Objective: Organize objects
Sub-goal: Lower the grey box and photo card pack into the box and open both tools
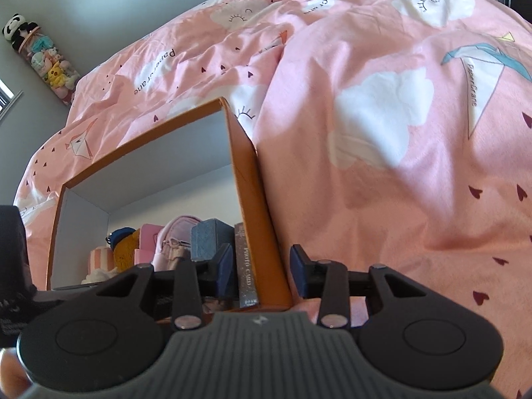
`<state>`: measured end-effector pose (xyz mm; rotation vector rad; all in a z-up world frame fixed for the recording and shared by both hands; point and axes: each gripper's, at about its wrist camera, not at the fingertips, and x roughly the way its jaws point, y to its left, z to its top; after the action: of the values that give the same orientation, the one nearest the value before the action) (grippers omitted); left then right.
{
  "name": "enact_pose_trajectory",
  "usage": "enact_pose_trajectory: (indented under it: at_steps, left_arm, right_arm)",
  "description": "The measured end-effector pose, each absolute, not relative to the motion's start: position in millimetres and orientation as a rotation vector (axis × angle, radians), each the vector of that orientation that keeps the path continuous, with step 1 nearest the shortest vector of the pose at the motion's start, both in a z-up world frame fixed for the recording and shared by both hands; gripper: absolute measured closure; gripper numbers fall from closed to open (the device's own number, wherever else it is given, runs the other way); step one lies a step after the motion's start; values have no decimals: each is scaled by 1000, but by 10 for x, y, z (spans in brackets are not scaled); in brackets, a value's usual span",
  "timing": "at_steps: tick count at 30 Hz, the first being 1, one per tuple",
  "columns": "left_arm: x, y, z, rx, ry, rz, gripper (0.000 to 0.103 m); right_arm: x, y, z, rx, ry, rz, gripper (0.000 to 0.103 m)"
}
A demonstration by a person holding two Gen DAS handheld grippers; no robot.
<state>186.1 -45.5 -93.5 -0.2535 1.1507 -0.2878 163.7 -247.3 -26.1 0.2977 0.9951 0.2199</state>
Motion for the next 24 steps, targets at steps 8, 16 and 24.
enact_pose_trajectory:
  at_steps: [8, 16, 24]
  left_arm:
    - [1770, -285, -760, -326, 1107, -324, 61]
    - [1855, -291, -966, -383, 1174, -335, 78]
    - [1698, -212, -683, -342, 1116, -354, 77]
  right_arm:
    - [1584, -2560, -290, 300, 975, 186, 58]
    - [1565, -2485, -328, 260, 981, 203, 58]
    - [1393, -2472, -202, 230, 885, 226, 58]
